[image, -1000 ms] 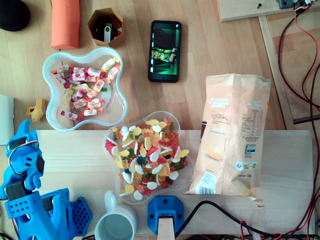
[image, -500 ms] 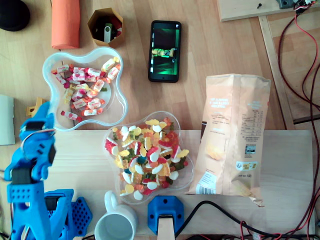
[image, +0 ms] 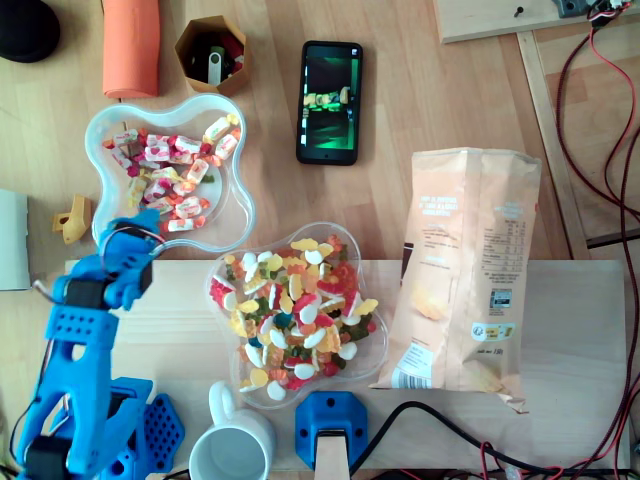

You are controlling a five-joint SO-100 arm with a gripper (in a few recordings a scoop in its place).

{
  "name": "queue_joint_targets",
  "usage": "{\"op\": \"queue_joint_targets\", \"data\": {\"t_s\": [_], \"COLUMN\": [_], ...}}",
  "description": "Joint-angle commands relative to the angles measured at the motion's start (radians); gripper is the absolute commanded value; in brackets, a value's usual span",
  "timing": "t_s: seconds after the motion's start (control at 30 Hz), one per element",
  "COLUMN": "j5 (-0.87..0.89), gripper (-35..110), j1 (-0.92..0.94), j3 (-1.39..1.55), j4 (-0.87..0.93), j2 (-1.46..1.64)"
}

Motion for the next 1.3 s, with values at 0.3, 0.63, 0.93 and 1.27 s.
{"op": "queue_joint_targets", "data": {"t_s": [0.3, 0.63, 0.93, 1.27], "j5": [0.078, 0.150, 0.204, 0.196], "gripper": [16, 16, 16, 16], "j1": [0.003, -0.100, -0.143, -0.141], "j3": [-0.179, -0.193, -0.163, -0.176], "j4": [0.011, 0.012, 0.012, 0.014], "j2": [-0.118, -0.126, -0.167, -0.207]}}
